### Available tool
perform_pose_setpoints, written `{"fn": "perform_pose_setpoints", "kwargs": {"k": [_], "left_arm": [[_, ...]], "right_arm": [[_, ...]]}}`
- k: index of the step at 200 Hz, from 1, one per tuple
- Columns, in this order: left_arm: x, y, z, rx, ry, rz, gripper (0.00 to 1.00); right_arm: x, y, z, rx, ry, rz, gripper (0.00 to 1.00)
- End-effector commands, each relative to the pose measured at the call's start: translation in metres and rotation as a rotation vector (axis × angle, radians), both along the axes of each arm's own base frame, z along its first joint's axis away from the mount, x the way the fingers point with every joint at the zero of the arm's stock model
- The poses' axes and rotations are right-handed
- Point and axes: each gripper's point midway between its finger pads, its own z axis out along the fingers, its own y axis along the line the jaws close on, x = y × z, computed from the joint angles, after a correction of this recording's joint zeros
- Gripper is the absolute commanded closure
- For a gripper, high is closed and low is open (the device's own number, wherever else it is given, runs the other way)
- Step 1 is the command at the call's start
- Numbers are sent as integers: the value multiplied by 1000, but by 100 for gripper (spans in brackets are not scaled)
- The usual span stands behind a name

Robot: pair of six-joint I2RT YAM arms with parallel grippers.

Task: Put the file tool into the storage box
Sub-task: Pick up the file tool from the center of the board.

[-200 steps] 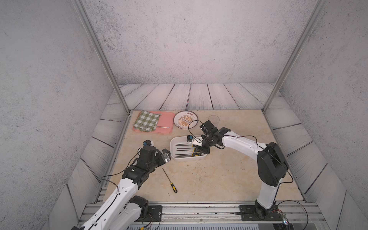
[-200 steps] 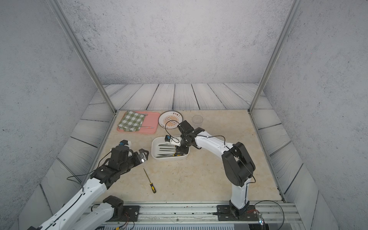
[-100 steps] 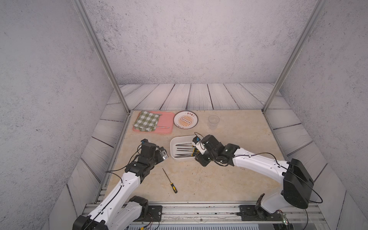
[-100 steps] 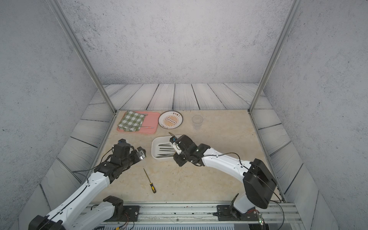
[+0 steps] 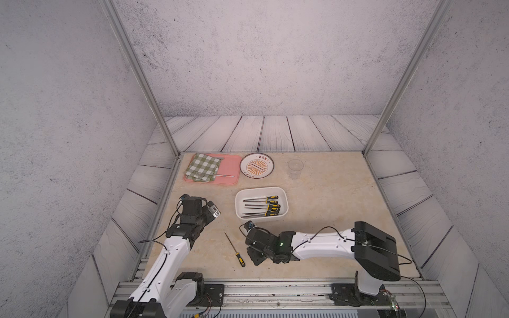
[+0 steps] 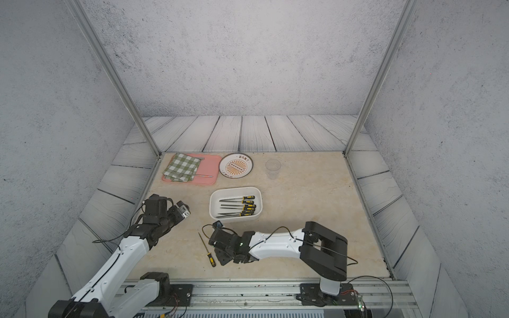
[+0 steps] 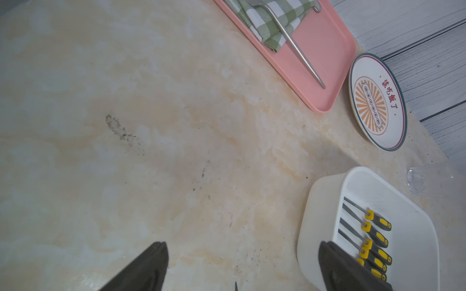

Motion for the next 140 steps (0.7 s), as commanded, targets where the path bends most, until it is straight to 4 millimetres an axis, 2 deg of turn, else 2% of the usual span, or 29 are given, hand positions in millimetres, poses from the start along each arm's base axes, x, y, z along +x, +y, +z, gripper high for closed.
{"fn": "perform_pose_setpoints", "kwargs": {"k": [1, 27, 67, 140], "left_arm": [[-8, 2, -4, -14, 3, -7, 2], [-11, 4, -8, -27, 7, 2, 2], [-10, -1, -18, -62, 16, -10, 2], [-8, -2, -21, -78, 14, -12, 2]], "right_arm": [[-2, 17, 10, -3, -37, -26, 56], [-5, 26, 5, -12, -34, -13, 55], [7, 26, -10, -100, -98, -18, 55], [-4, 37, -31, -172, -109, 23, 56]]}}
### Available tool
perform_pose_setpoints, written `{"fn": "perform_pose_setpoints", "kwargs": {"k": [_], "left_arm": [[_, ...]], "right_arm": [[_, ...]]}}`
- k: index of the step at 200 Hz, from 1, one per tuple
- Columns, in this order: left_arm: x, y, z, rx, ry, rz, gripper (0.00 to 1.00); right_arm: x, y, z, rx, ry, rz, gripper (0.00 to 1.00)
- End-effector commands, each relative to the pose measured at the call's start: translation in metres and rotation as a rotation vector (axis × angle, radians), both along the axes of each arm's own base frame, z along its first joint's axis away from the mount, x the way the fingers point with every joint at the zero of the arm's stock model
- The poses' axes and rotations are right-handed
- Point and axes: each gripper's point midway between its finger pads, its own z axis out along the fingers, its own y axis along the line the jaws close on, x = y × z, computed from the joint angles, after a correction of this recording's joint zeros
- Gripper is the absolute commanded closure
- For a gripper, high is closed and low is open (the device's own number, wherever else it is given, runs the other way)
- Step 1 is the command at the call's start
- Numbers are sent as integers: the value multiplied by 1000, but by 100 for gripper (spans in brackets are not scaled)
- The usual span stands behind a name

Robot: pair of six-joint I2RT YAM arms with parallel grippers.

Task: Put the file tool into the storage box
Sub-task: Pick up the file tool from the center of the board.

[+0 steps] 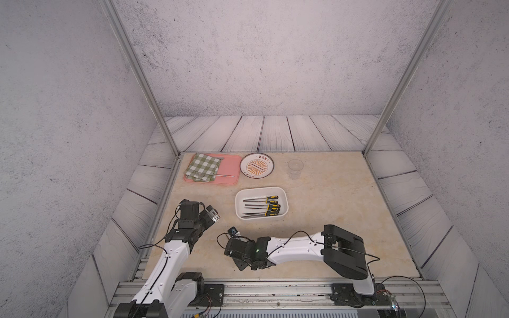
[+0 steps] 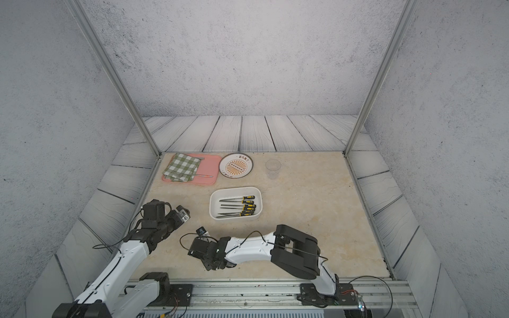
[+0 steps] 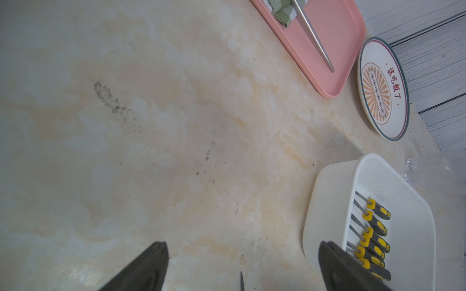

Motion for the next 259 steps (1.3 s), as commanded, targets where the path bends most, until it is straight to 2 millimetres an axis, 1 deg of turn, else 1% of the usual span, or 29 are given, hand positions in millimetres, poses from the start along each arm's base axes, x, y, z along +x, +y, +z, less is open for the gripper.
{"fn": "perform_pose_setpoints", "kwargs": {"k": [1, 17, 51, 79, 96, 121, 143, 166, 186, 204, 222, 242, 259], "left_arm": [[0, 1, -3, -13, -2, 6, 2], [0, -1, -3, -18, -1, -2, 2], [-3, -1, 1, -19, -12, -5, 2], [-5, -2, 5, -24, -31, -3, 2], [-5, -2, 8, -27, -36, -5, 2], [-5, -3, 16, -32, -44, -9, 2], [-6, -3, 26, -34, -70, -7, 2], [-6, -3, 37, -33, -98, -7, 2], [-6, -3, 43, -31, -102, -11, 1], [-5, -5, 46, -36, -105, -21, 2], [-5, -8, 45, -50, -105, -35, 1], [-4, -14, 45, -73, -106, -59, 2], [-4, -17, 43, -81, -100, -73, 2]], "right_arm": [[-3, -1, -5, -51, -29, 14, 56], [-4, -1, -10, -61, -27, 17, 57], [-8, -4, -20, -90, -23, 32, 62], [-5, -13, -22, -123, -54, 40, 75], [0, -20, -16, -138, -94, 44, 83], [9, -32, 1, -172, -172, 79, 91], [19, -42, 27, -214, -280, 143, 95], [30, -52, 57, -236, -381, 232, 96], [32, -56, 77, -219, -396, 331, 96], [37, -61, 91, -211, -403, 419, 96], [54, -72, 100, -195, -383, 461, 97], [74, -82, 116, -90, -350, 499, 98], [81, -90, 129, -5, -365, 590, 98]]}}
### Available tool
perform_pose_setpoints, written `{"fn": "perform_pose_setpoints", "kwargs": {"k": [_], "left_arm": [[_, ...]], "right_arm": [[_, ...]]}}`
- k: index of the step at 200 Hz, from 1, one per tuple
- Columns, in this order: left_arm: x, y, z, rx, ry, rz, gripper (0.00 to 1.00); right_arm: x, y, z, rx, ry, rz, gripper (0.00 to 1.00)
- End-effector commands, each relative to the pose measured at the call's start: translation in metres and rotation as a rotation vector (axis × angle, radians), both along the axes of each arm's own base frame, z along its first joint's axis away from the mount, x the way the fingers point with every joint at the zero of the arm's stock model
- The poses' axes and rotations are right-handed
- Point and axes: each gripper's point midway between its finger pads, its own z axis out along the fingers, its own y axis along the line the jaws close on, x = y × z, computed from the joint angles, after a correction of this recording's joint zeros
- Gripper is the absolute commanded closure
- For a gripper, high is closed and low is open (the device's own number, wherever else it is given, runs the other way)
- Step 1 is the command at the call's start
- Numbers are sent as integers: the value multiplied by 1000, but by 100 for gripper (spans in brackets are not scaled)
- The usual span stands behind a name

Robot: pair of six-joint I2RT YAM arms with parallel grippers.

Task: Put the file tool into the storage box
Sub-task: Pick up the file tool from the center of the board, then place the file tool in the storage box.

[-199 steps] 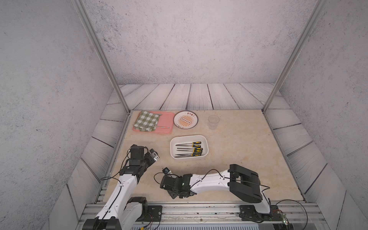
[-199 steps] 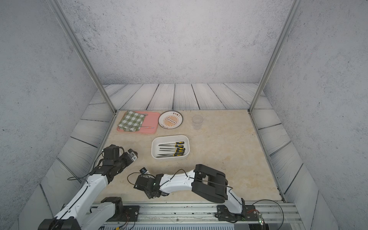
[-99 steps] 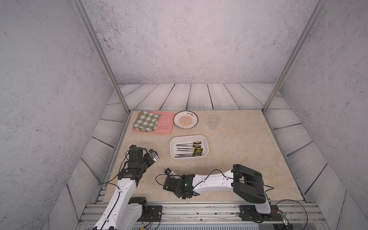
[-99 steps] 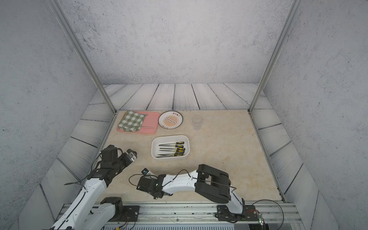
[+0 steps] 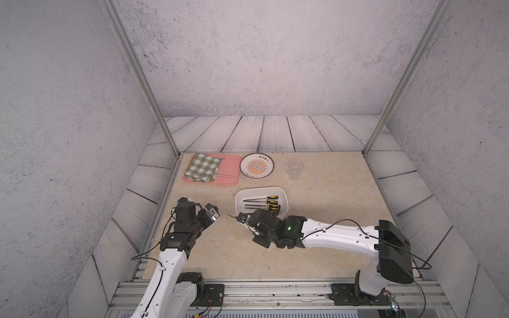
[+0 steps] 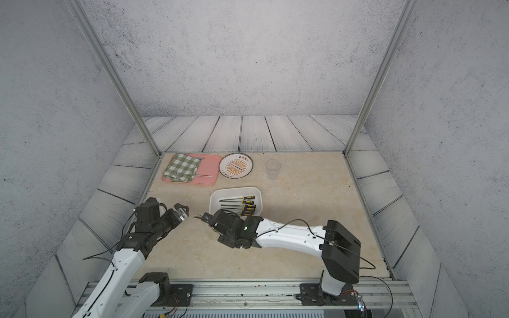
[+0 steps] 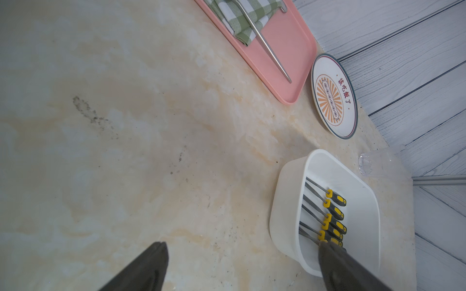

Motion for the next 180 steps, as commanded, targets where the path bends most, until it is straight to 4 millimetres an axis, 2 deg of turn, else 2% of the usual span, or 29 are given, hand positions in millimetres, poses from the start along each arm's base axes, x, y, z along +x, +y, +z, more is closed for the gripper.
{"fn": "perform_pose_setpoints", "kwargs": {"k": [1, 26, 54, 111, 141, 180], "left_arm": [[2, -5, 6, -21, -7, -27, 2], [3, -5, 4, -22, -7, -28, 2], [6, -6, 0, -23, 1, -34, 2], [11, -13, -3, -48, 2, -71, 2], [15, -17, -1, -65, -17, -84, 2], [21, -25, -8, -104, 11, -108, 2]], "right_arm": [[1, -6, 17, 68, 14, 214, 98], [17, -17, 25, 75, -71, 313, 98], [41, -27, 25, 62, -41, 343, 98], [93, -47, -5, -28, -47, 325, 99], [102, -53, -29, -60, 5, 330, 99], [101, -47, -47, -47, 61, 343, 99]]}}
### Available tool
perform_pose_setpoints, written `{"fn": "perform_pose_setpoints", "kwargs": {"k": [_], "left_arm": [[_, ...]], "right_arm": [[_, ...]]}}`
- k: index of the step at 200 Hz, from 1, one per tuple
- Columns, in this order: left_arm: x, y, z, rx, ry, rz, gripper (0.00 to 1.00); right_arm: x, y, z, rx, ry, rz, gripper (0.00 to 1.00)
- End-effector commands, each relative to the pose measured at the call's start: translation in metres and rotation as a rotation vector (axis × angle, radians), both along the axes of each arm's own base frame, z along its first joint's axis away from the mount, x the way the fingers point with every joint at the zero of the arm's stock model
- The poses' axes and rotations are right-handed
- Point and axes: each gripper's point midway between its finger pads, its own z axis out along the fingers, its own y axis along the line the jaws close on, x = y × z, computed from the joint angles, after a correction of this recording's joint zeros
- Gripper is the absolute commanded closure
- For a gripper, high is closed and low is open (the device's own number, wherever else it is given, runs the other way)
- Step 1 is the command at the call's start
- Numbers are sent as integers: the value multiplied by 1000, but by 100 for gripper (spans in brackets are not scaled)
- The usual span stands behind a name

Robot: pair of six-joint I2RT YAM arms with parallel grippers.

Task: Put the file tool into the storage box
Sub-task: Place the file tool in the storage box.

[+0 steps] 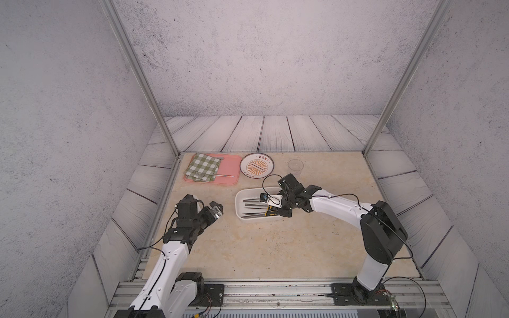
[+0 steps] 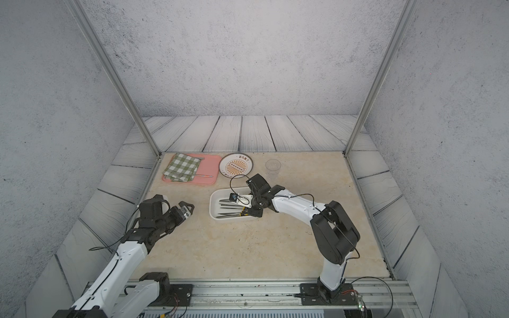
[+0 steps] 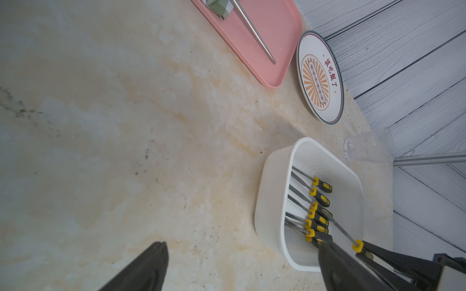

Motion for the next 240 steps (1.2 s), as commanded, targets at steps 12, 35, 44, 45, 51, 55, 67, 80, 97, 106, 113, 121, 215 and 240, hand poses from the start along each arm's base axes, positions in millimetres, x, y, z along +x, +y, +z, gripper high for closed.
{"fn": "perform_pose_setpoints", "kwargs": {"k": [12, 35, 44, 45, 51, 55, 67, 80, 97, 106, 113, 121, 215, 240], "left_arm": [[7, -9, -2, -43, 15, -37, 2], [10, -12, -5, -56, 38, -50, 2], [11, -13, -5, -59, 37, -53, 2], [11, -13, -5, -59, 37, -54, 2], [12, -13, -5, -61, 37, -55, 2], [12, -13, -5, -61, 36, -54, 1], [12, -14, -3, -60, 31, -57, 2], [13, -14, 0, -55, 23, -59, 2], [14, -14, 4, -46, 21, -63, 2], [15, -14, 6, -42, 19, -64, 1], [16, -13, 7, -41, 18, -61, 2], [16, -13, 6, -41, 19, -62, 2], [13, -15, 2, -44, 27, -57, 2], [13, -15, 3, -27, 26, -58, 2]], "right_arm": [[-3, 14, 0, 34, 37, 51, 98], [-5, 15, -5, 25, 66, 58, 97], [-5, 14, -7, 19, 66, 58, 97], [-5, 14, -7, 17, 65, 57, 97], [-4, 14, -8, 12, 65, 57, 97], [-4, 13, -9, 9, 65, 57, 96], [-5, 13, -11, 1, 69, 61, 94], [-6, 12, -12, -6, 77, 65, 92], [-6, 12, -14, -15, 89, 61, 89], [-7, 12, -15, -19, 97, 62, 87], [-7, 12, -15, -18, 99, 63, 86], [-7, 13, -14, -15, 105, 61, 84], [-18, 16, -5, 21, 145, 86, 70], [-16, 18, 0, 34, 129, 78, 65]]}}
